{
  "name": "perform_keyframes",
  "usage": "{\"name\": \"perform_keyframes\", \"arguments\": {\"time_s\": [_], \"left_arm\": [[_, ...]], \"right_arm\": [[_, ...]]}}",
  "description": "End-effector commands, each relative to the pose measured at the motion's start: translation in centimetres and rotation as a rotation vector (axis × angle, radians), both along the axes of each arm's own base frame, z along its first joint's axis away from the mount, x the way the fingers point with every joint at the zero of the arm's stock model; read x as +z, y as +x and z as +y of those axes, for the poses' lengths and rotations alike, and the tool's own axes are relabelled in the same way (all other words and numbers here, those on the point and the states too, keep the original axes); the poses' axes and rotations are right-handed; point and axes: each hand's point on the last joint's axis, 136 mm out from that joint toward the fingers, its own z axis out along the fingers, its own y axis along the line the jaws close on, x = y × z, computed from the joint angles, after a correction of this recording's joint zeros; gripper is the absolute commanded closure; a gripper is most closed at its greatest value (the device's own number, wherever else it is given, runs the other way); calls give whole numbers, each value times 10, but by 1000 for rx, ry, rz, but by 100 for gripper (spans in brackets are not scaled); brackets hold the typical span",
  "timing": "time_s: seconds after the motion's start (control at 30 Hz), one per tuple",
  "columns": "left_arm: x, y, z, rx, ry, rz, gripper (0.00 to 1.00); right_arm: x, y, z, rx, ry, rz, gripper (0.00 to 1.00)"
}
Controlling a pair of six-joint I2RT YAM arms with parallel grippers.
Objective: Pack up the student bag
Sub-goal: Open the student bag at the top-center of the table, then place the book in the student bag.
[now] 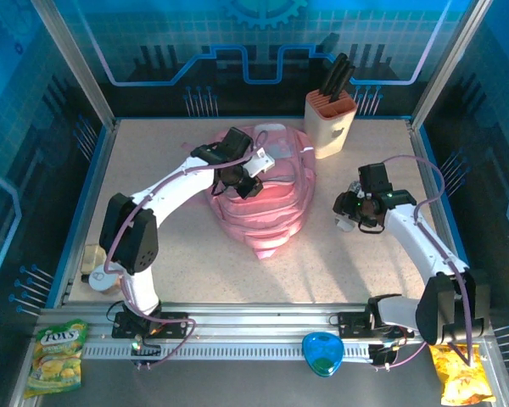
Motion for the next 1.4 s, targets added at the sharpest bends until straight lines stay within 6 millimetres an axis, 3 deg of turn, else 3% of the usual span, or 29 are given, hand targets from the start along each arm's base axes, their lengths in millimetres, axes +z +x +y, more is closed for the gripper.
{"name": "perform_keyframes", "arguments": {"time_s": [0.0,0.17,0.53,0.73,0.97,1.1,1.23,1.37], "left_arm": [[2,1,2,-22,8,6,91],[27,5,-11,8,-77,-12,100],[126,20,-57,150,-399,-162,100],[157,27,-65,189,-496,-234,100],[170,28,-64,221,-538,-239,100],[169,31,-61,256,-535,-237,100],[167,31,-61,260,-532,-229,99],[162,32,-60,264,-524,-219,98]], "right_arm": [[26,10,13,16,49,-79,47],[35,12,35,57,106,-104,48],[80,26,137,188,387,-198,50],[77,49,162,146,478,-180,50],[69,83,179,110,517,-167,48],[63,97,180,63,546,-176,35],[65,93,178,64,560,-196,24],[64,80,170,78,542,-209,21]]}}
